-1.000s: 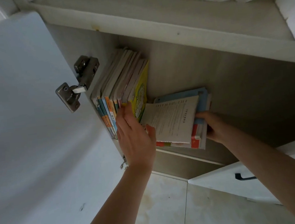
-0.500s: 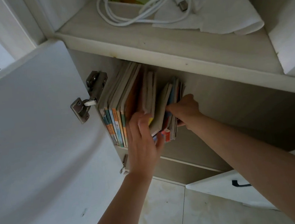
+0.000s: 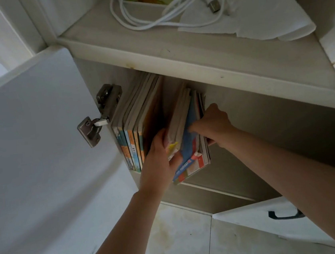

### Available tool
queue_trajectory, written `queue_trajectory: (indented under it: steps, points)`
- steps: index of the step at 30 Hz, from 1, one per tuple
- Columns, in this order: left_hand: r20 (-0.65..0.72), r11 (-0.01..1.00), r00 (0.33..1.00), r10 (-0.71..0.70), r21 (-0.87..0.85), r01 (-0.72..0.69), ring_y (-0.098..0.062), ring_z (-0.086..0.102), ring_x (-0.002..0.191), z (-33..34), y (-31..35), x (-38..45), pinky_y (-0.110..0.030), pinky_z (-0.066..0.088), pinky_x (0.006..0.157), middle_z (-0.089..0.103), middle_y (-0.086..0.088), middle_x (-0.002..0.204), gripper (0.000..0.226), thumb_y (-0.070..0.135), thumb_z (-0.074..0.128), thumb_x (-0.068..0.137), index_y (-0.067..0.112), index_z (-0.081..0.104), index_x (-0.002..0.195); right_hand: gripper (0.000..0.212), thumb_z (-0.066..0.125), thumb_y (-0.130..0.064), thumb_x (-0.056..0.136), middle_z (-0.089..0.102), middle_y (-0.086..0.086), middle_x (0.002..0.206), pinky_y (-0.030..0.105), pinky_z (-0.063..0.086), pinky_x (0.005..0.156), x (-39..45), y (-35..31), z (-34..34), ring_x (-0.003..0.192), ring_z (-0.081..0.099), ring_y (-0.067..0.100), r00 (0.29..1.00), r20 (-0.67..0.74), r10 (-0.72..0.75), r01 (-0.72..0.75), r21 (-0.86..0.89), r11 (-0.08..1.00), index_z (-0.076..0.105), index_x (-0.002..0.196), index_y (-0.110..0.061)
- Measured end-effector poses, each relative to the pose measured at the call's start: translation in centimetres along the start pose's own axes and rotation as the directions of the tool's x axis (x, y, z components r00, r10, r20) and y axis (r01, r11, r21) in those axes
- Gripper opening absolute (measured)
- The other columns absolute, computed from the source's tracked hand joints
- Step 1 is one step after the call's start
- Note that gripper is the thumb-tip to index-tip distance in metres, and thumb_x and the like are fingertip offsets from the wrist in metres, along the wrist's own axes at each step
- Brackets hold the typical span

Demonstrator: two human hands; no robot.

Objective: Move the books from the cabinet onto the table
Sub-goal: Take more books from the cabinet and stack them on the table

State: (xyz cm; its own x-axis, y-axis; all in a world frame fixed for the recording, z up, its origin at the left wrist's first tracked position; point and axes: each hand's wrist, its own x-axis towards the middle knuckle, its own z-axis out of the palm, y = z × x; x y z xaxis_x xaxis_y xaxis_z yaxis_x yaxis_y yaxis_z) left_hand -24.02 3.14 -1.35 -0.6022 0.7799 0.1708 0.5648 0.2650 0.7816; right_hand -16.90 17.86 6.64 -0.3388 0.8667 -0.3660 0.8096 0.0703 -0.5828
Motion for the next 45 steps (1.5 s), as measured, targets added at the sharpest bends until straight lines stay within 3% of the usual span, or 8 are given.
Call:
queue_trajectory:
  steps: [7, 11, 16, 20, 25, 30, 41, 45]
  points:
    - [-0.211, 0.944, 0.941, -0.263, -0.258, 0.206, -0.012, 0.055, 0.092, 1.0, 0.2, 0.9, -0.022, 0.045, 0.079, 0.054, 0.012, 0.100, 0.058, 0.012, 0.075, 0.080, 0.012, 0.048, 0.132, 0.055, 0.073, -0.025, 0.078, 0.049, 0.001, 0.084, 0.031, 0.050, 0.063, -1.3, -0.3, -0.2, 0.081, 0.056, 0.021, 0.992, -0.021, -0.121, 0.117, -0.141, 0.983, 0.038, 0.116, -0.007]
    - [-0.281, 0.920, 0.909, -0.309, -0.330, 0.211, 0.000, 0.050, 0.083, 2.1, -0.1, 0.9, -0.004, 0.038, 0.071, 0.051, 0.025, 0.090, 0.054, 0.015, 0.079, 0.077, 0.013, 0.056, 0.126, 0.067, 0.072, -0.024, 0.077, 0.054, 0.011, 0.109, 0.036, 0.051, 0.076, -1.7, 0.4, 1.4, 0.095, 0.058, 0.029, 0.996, 0.070, -0.057, 0.060, -0.043, 0.997, 0.030, 0.127, -0.013]
    - [-0.326, 0.916, 0.895, -0.303, -0.360, 0.179, -0.007, 0.058, 0.084, 2.6, -1.5, 1.3, -0.012, 0.048, 0.072, 0.061, 0.012, 0.094, 0.039, 0.022, 0.079, 0.078, 0.021, 0.062, 0.113, 0.051, 0.069, -0.016, 0.077, 0.056, 0.007, 0.104, 0.043, 0.054, 0.086, -1.2, 2.6, 2.9, 0.098, 0.059, 0.030, 0.991, 0.127, 0.050, -0.074, 0.190, 0.979, 0.033, 0.114, -0.022]
    - [-0.267, 0.923, 0.923, -0.278, -0.342, 0.180, -0.009, 0.063, 0.085, 1.6, -1.7, 0.0, 0.003, 0.043, 0.066, 0.064, 0.009, 0.096, 0.034, 0.016, 0.081, 0.076, 0.011, 0.067, 0.106, 0.049, 0.072, -0.013, 0.074, 0.058, 0.010, 0.107, 0.045, 0.056, 0.081, -0.6, 4.2, 1.2, 0.095, 0.062, 0.030, 0.984, 0.151, 0.091, -0.121, 0.204, 0.972, 0.039, 0.110, -0.018]
    - [-0.138, 0.882, 0.936, -0.325, -0.402, 0.247, -0.018, 0.068, 0.102, -0.2, -1.1, -2.7, -0.036, 0.059, 0.082, 0.070, 0.000, 0.114, 0.047, 0.014, 0.083, 0.073, 0.012, 0.066, 0.117, 0.059, 0.075, -0.011, 0.073, 0.061, 0.021, 0.105, 0.051, 0.058, 0.072, -2.4, 5.5, -1.0, 0.085, 0.066, 0.037, 0.960, 0.168, 0.223, -0.260, 0.247, 0.934, 0.042, 0.122, -0.009]
    - [-0.016, 0.793, 0.899, -0.438, -0.478, 0.378, -0.018, 0.070, 0.098, -2.1, 1.1, -5.9, -0.045, 0.060, 0.080, 0.073, -0.001, 0.111, 0.052, 0.027, 0.081, 0.062, 0.020, 0.070, 0.112, 0.052, 0.076, -0.017, 0.070, 0.062, 0.017, 0.104, 0.052, 0.058, 0.077, -6.6, 6.0, -2.4, 0.087, 0.067, 0.034, 0.963, 0.167, 0.211, -0.228, 0.089, 0.970, 0.047, 0.113, -0.011]
    - [0.145, 0.603, 0.813, -0.564, -0.600, 0.526, -0.003, 0.071, 0.080, -8.3, 6.9, -12.3, -0.018, 0.057, 0.061, 0.074, 0.013, 0.092, 0.036, -0.001, 0.077, 0.074, 0.024, 0.070, 0.098, 0.047, 0.071, -0.012, 0.074, 0.062, 0.005, 0.107, 0.042, 0.058, 0.082, -17.3, 5.7, -8.2, 0.096, 0.064, 0.023, 0.979, 0.204, 0.008, 0.005, -0.061, 0.998, 0.052, 0.117, -0.017]
    - [0.180, 0.569, 0.785, -0.593, -0.595, 0.567, -0.005, 0.072, 0.079, -11.0, 10.1, -15.0, -0.023, 0.058, 0.065, 0.074, 0.012, 0.093, 0.035, 0.002, 0.078, 0.074, 0.019, 0.071, 0.103, 0.046, 0.071, -0.016, 0.075, 0.061, 0.004, 0.104, 0.042, 0.058, 0.079, -21.8, 4.5, -10.3, 0.093, 0.063, 0.023, 0.984, 0.175, -0.039, 0.066, -0.150, 0.987, 0.048, 0.114, -0.017]
